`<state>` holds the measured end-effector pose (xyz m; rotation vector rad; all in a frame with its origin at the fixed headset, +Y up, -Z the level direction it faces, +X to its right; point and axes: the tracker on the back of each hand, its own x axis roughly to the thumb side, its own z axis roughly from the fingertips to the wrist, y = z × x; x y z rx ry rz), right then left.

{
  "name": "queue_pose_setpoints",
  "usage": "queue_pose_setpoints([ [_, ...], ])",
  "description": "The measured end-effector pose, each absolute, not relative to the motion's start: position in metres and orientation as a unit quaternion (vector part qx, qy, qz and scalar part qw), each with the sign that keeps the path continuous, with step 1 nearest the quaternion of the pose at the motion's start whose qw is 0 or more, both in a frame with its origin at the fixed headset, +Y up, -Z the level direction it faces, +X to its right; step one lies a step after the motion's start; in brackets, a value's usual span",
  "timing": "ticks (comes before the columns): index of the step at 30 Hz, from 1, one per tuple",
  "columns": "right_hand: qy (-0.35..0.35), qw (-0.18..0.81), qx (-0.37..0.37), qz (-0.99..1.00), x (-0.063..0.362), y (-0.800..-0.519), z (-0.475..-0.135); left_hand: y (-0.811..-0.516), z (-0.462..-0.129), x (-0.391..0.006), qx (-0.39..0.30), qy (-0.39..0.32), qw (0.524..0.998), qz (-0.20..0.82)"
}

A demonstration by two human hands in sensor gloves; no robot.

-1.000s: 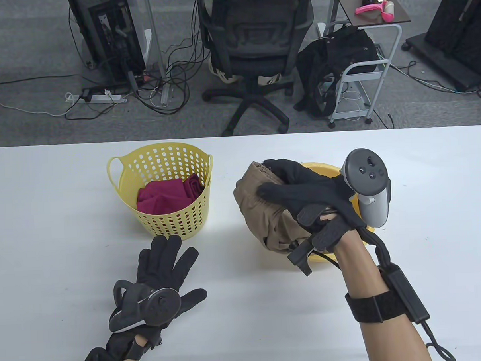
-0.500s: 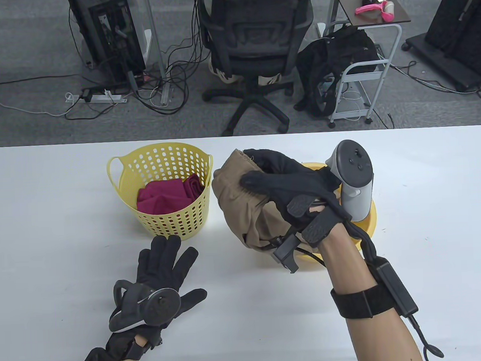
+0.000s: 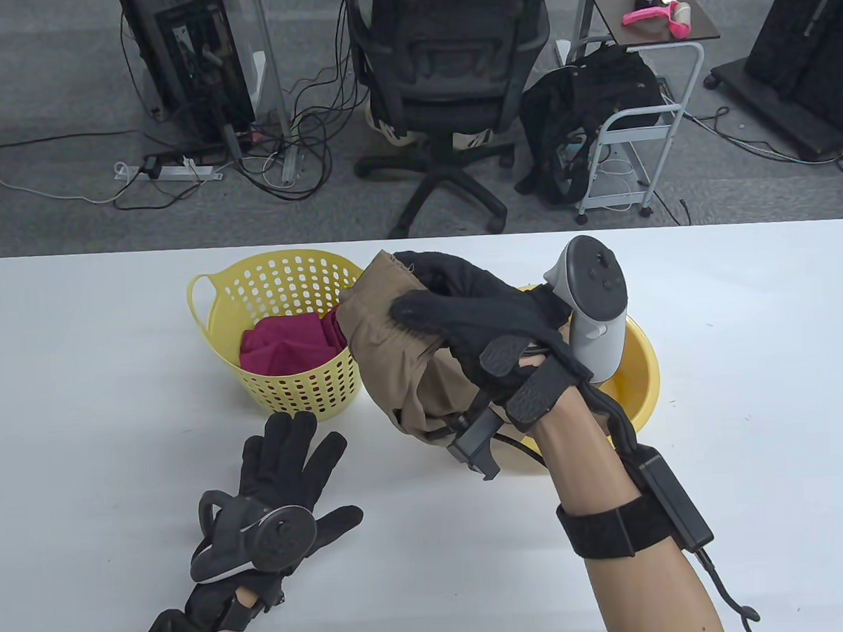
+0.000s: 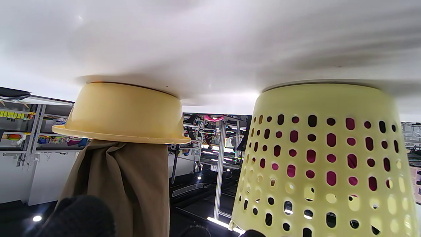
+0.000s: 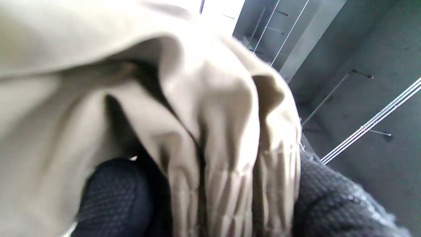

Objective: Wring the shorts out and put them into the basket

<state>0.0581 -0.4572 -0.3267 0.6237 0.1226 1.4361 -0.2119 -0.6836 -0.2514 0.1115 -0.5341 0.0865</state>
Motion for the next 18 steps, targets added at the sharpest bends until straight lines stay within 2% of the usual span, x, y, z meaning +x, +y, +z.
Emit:
queue_pose_setpoints([
  [18, 0.052, 0.721, 0.305, 0.620, 0.043, -0.445, -0.323, -0.683, -0.251, -0.214, 0.060, -0.261, 0.962, 0.055],
])
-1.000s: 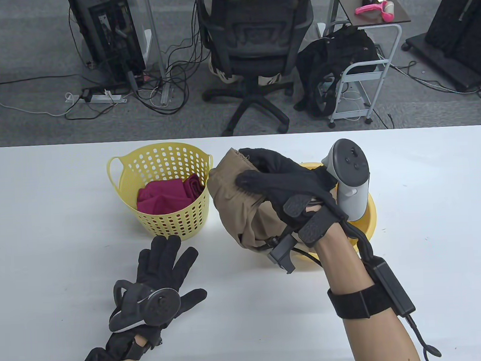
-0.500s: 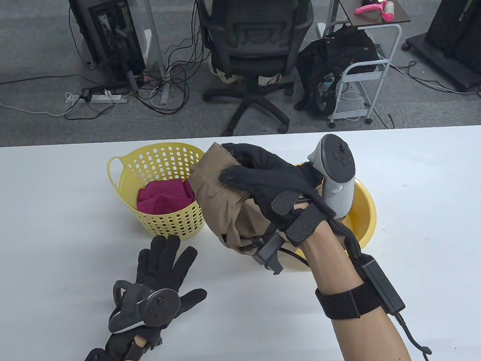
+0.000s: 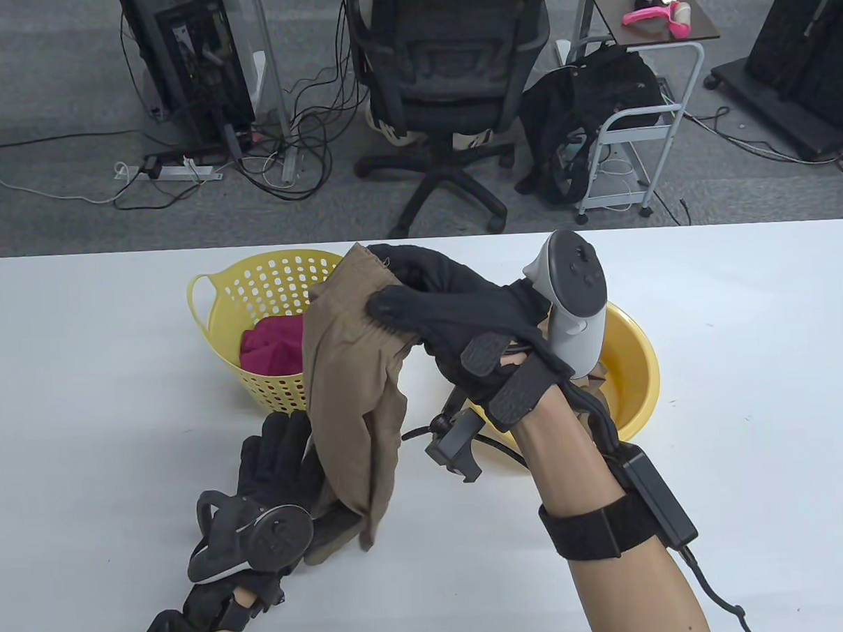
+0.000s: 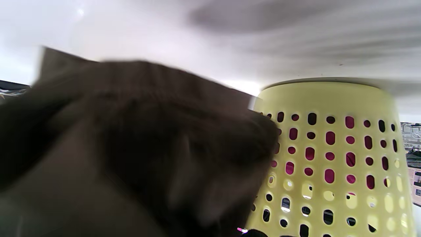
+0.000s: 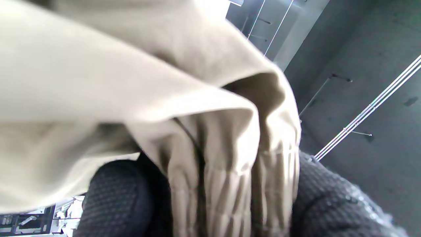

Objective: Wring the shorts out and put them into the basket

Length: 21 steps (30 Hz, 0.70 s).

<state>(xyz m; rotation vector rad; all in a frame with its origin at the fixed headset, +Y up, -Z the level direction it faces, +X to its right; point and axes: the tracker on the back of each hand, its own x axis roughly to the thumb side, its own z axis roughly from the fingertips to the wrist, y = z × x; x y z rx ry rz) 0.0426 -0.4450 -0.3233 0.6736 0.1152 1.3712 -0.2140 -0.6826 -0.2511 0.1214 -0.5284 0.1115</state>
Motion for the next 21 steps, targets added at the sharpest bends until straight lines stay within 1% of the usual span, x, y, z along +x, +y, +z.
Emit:
queue_pose_setpoints([
  [11, 0.037, 0.712, 0.284, 0.641, 0.064, -0.443, -0.330, -0.686, -0.251, -0.209, 0.052, -0.272, 0.958, 0.075],
  [19, 0.029, 0.716, 0.277, 0.640, 0.081, -0.445, -0.334, -0.699, -0.260, -0.198, 0.009, -0.276, 0.949, 0.155],
  [21, 0.032, 0.719, 0.276, 0.637, 0.081, -0.446, -0.335, -0.702, -0.264, -0.195, 0.010, -0.272, 0.948, 0.163],
])
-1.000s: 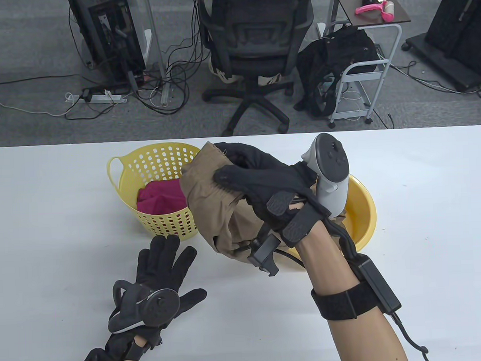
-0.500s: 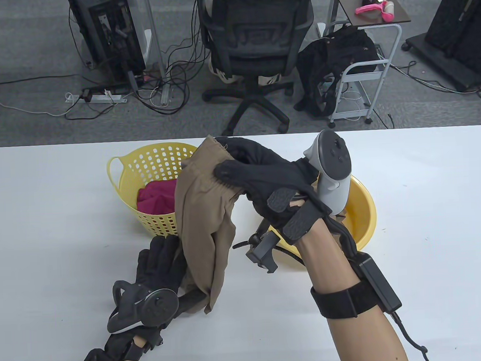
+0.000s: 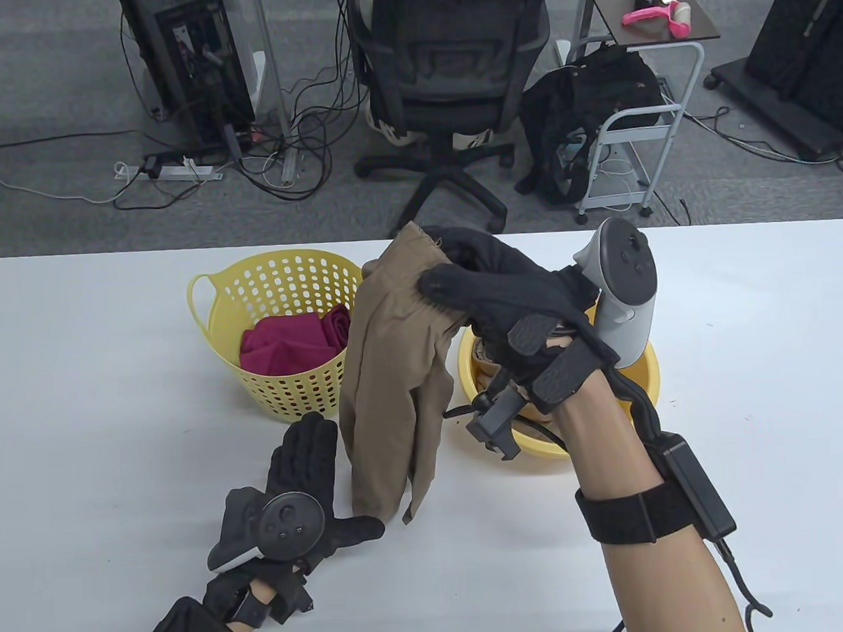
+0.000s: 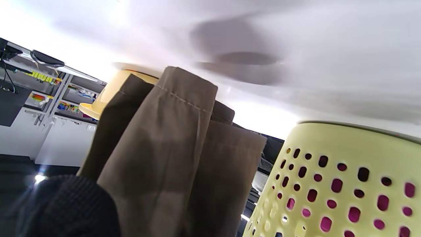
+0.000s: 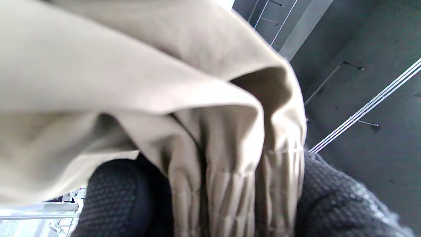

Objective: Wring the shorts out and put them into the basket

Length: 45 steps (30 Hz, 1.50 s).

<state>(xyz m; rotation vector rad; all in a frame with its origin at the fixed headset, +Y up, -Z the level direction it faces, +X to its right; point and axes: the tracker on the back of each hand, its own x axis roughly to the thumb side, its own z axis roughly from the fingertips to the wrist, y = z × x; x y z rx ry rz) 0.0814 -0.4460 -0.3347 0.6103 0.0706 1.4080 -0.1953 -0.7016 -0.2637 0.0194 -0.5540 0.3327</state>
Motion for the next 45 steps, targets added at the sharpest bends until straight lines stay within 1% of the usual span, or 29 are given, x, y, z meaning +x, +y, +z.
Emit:
queue_pose_setpoints([
  [4, 0.046, 0.723, 0.283, 0.628, 0.078, -0.447, -0.335, -0.705, -0.272, -0.192, -0.004, -0.271, 0.941, 0.204],
  [11, 0.076, 0.721, 0.312, 0.615, 0.058, -0.445, -0.329, -0.713, -0.283, -0.186, -0.058, -0.275, 0.912, 0.298],
  [14, 0.082, 0.723, 0.319, 0.608, 0.050, -0.445, -0.328, -0.719, -0.289, -0.183, -0.082, -0.268, 0.905, 0.320],
  [19, 0.089, 0.725, 0.327, 0.600, 0.039, -0.447, -0.330, -0.725, -0.297, -0.182, -0.089, -0.259, 0.887, 0.372],
  [26, 0.093, 0.736, 0.327, 0.585, 0.034, -0.452, -0.335, -0.723, -0.301, -0.185, -0.055, -0.236, 0.878, 0.412],
  [31, 0.091, 0.735, 0.326, 0.588, 0.036, -0.454, -0.336, -0.726, -0.302, -0.184, -0.050, -0.232, 0.874, 0.423],
  [36, 0.085, 0.732, 0.322, 0.594, 0.043, -0.456, -0.337, -0.724, -0.301, -0.186, -0.052, -0.239, 0.879, 0.409],
  [45, 0.067, 0.722, 0.306, 0.617, 0.064, -0.459, -0.338, -0.716, -0.300, -0.194, -0.044, -0.212, 0.917, 0.335],
])
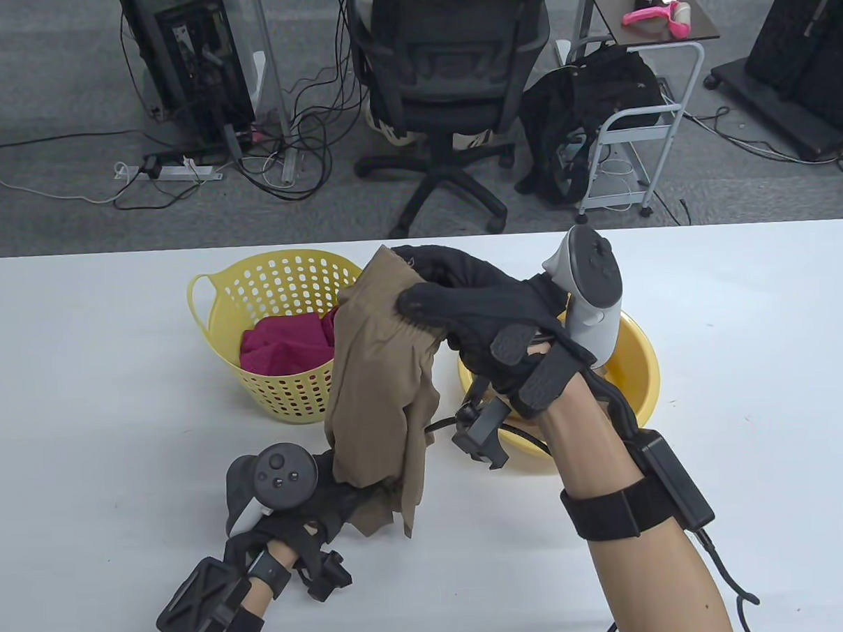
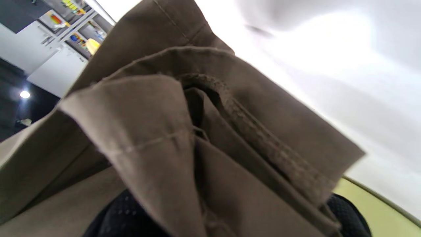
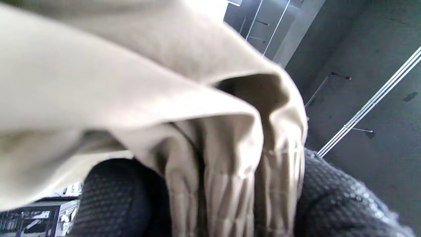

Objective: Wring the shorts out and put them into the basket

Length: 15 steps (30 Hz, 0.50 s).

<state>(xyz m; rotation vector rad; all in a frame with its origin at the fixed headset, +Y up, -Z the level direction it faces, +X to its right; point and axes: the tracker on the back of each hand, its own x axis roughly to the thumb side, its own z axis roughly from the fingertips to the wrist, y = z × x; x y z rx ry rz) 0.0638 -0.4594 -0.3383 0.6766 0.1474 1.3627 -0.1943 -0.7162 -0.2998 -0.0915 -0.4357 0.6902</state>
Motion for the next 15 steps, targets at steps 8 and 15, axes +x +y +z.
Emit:
queue_pose_setpoints([
  [8, 0.042, 0.711, 0.279, 0.644, 0.087, -0.465, -0.341, -0.705, -0.301, -0.209, -0.053, -0.196, 0.940, 0.275],
  [15, -0.005, 0.670, 0.238, 0.703, 0.114, -0.471, -0.343, -0.695, -0.304, -0.225, -0.082, -0.185, 0.952, 0.231],
])
